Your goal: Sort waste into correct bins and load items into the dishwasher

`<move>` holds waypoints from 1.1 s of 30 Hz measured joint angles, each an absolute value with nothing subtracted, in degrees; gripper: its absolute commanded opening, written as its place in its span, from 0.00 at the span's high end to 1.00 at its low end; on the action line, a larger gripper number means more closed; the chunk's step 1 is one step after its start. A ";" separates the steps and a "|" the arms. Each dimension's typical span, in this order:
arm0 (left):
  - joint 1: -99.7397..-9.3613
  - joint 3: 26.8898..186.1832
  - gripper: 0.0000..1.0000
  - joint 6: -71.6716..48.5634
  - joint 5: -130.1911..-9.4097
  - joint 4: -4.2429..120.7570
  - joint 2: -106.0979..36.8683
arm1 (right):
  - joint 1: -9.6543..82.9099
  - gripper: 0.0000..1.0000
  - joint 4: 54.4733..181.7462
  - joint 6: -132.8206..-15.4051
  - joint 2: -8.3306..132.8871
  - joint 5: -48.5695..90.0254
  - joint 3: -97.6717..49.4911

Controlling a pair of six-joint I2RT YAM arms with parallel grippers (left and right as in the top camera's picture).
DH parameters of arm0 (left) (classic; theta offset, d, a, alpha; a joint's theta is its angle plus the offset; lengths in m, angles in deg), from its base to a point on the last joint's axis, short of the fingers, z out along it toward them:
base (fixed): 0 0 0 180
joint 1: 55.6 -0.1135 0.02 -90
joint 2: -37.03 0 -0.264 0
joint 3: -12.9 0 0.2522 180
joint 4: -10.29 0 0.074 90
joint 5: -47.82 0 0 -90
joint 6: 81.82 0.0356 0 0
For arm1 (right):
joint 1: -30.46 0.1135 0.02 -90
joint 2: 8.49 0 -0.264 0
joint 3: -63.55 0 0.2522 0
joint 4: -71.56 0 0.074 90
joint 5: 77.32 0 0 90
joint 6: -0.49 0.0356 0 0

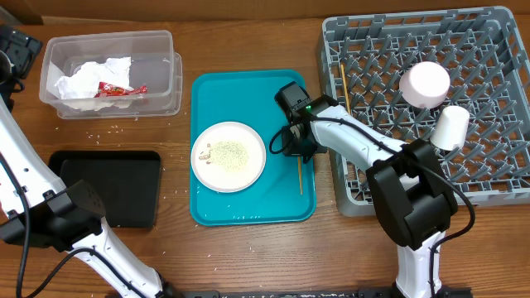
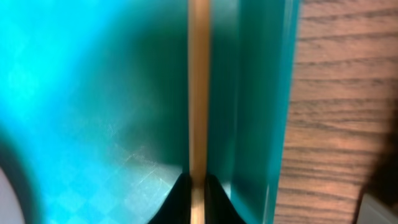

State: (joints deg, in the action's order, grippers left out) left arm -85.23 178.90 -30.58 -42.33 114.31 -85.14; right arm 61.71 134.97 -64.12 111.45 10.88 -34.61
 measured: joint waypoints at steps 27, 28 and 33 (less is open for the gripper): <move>-85.23 178.90 0.00 -30.58 -42.35 114.31 -85.14 | 37.80 0.92 157.86 -88.56 110.53 21.18 -69.74; -85.23 178.90 0.00 -30.58 -42.35 114.33 -85.14 | 37.84 0.90 157.27 -89.02 110.53 21.59 -68.71; -85.23 178.90 0.00 -30.56 -42.33 114.31 -85.14 | 38.41 0.71 155.50 -90.24 110.64 23.21 -62.61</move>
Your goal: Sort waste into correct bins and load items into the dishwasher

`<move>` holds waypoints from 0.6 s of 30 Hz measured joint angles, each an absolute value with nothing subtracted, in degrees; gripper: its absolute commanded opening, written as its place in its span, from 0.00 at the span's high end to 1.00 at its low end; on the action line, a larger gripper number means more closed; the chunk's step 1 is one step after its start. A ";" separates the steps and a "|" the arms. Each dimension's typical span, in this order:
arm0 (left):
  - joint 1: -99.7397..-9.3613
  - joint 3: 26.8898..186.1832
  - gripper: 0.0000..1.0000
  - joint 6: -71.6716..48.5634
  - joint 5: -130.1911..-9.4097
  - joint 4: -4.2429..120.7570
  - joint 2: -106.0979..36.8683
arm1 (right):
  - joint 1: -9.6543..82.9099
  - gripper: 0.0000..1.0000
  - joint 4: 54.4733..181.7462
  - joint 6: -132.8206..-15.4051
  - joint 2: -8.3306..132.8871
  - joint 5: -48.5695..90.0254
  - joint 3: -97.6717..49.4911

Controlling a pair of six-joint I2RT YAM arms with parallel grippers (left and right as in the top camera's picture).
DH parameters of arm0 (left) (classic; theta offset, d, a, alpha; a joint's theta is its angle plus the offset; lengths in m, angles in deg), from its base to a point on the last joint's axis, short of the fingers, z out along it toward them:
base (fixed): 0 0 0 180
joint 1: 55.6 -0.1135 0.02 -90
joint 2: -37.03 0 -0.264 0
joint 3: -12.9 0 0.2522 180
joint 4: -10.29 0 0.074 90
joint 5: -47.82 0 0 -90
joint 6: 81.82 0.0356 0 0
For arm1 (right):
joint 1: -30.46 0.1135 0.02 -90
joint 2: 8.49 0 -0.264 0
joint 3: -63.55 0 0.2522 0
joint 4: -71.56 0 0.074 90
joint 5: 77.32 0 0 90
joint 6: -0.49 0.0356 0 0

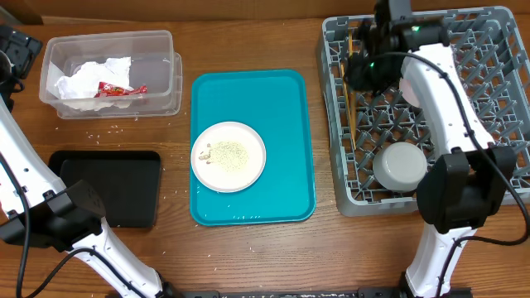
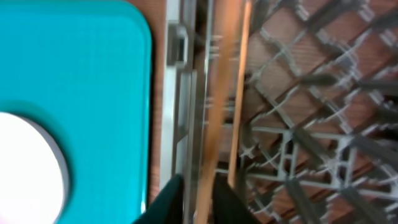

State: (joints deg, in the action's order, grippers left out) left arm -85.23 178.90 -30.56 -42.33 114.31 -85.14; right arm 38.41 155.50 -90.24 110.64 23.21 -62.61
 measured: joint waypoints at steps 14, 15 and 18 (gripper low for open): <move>-85.23 178.90 0.00 -30.58 -42.35 114.31 -85.14 | 39.20 0.45 159.95 -89.59 110.92 39.47 -63.57; -85.23 178.90 0.00 -30.56 -42.35 114.31 -85.14 | 39.96 0.31 159.98 -89.37 110.92 41.52 -63.68; -85.23 178.90 0.00 -30.58 -42.35 114.33 -85.14 | 44.22 0.12 159.85 -89.04 110.90 44.19 -63.68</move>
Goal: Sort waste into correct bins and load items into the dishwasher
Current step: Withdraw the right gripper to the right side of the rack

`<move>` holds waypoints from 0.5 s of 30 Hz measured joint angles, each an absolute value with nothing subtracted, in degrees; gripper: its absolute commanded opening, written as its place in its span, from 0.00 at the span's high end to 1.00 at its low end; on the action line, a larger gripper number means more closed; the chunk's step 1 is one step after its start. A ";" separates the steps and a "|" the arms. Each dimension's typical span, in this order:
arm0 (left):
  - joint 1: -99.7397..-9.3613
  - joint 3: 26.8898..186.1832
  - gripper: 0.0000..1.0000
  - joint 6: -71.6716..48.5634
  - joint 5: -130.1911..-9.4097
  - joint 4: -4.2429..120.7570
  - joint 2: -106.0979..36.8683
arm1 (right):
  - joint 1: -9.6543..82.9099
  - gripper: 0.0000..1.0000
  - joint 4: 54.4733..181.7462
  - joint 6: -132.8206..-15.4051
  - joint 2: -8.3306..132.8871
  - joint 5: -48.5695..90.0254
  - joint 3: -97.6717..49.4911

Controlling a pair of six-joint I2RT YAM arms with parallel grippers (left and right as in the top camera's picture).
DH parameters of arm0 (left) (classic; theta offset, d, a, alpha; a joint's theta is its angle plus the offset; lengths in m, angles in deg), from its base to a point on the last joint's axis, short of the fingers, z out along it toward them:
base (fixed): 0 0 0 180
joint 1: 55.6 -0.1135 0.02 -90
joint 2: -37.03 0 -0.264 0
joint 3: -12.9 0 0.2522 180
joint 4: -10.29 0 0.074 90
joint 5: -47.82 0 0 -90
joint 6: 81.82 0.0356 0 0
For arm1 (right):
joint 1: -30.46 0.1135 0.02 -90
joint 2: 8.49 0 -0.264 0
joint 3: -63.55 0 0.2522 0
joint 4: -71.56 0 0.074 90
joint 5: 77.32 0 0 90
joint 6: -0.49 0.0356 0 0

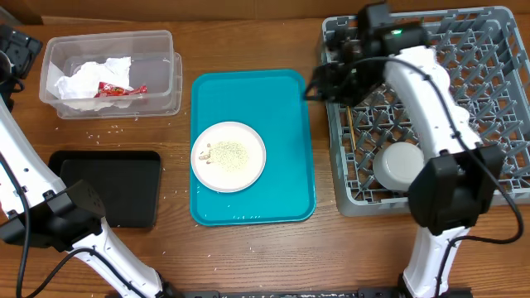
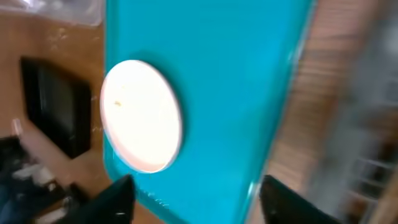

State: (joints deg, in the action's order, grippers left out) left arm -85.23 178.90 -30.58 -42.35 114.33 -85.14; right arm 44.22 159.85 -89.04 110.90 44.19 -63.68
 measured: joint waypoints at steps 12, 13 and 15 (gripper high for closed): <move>-85.23 178.90 0.00 -30.58 -42.35 114.31 -85.14 | 58.80 0.00 161.81 -73.46 110.94 25.68 -66.07; -85.23 178.90 0.00 -30.58 -42.33 114.31 -85.14 | 57.73 0.00 163.43 -71.73 110.90 23.23 -68.19; -85.23 178.90 0.00 -30.58 -42.33 114.27 -85.14 | 54.78 0.00 167.41 -69.96 110.59 19.62 -73.34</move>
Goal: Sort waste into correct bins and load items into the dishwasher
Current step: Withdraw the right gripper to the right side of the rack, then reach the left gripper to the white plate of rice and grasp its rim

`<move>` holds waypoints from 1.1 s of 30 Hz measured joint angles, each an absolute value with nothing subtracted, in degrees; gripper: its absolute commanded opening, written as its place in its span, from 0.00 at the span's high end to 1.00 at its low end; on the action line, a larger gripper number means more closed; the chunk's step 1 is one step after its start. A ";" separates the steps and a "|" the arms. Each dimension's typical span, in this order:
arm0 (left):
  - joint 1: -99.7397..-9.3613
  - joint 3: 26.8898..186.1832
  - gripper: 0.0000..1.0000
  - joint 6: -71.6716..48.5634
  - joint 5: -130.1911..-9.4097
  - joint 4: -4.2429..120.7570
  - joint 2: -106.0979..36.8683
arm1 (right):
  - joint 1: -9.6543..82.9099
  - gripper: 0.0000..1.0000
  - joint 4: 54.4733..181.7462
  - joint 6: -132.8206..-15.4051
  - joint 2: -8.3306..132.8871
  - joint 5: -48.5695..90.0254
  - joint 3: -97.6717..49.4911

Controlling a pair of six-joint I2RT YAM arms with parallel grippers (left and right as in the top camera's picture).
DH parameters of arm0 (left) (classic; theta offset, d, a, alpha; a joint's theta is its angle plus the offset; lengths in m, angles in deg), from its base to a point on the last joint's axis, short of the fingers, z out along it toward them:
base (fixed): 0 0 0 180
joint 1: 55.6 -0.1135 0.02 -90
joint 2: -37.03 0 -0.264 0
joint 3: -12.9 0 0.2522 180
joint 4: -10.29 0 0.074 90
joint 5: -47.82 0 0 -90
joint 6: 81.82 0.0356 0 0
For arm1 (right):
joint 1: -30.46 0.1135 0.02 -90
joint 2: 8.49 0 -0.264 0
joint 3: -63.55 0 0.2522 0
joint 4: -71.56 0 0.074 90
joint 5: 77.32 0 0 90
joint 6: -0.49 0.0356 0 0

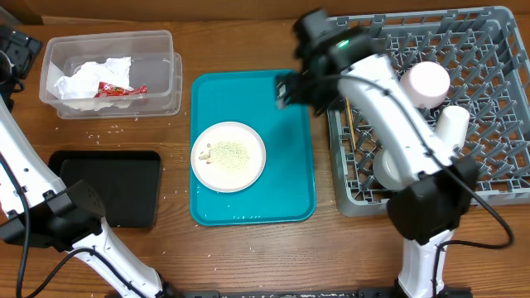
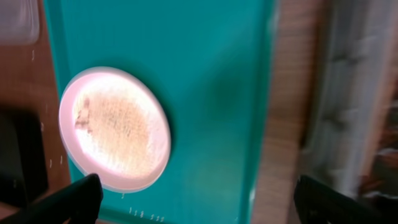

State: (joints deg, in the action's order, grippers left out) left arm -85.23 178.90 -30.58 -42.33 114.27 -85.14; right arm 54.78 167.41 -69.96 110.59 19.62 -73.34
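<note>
The white plate (image 1: pixel 228 156) (image 2: pixel 115 127) with food crumbs sits on the teal tray (image 1: pixel 286 182) (image 2: pixel 217 74), left of middle. My right gripper (image 1: pixel 300 89) (image 2: pixel 202 205) hovers open over the tray's upper right part, with nothing between its wide-spread fingers. A wooden chopstick (image 1: pixel 349 126) lies in the left side of the grey dish rack (image 1: pixel 497 50) (image 2: pixel 357 93). The rack also holds two white cups (image 1: pixel 426 83) and a grey bowl (image 1: pixel 391 167). Of my left arm only a dark part (image 1: pixel 15 45) shows at the top left edge; its fingers are not clear.
A clear bin (image 1: pixel 157 79) with crumpled paper and a red wrapper stands at the back left. In front of it lies a black tray (image 1: pixel 108 186) (image 2: pixel 18 155). Crumbs are scattered on the wood between them.
My right gripper has moved left from the tray's right edge by the rack to above the tray's upper right part. It is still open, and the plate is nearer in its view.
My right gripper was shut on a chopstick at the tray's right side. Then it held the chopstick over the rack's left side. Then it was open at the tray's edge with the chopstick left in the rack. Now it hangs open over the tray.
</note>
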 measured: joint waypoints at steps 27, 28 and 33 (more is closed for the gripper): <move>-65.58 177.77 0.00 -11.24 -80.29 120.54 -85.25 | 19.04 0.00 177.53 -67.05 101.92 12.48 -89.39; -62.71 177.68 0.00 -10.82 -79.13 120.52 -85.25 | 19.04 0.00 177.51 -67.03 101.92 12.48 -89.39; -45.12 174.47 0.00 -11.72 -63.48 120.52 -85.25 | 19.04 0.00 177.55 -67.01 101.92 12.48 -89.39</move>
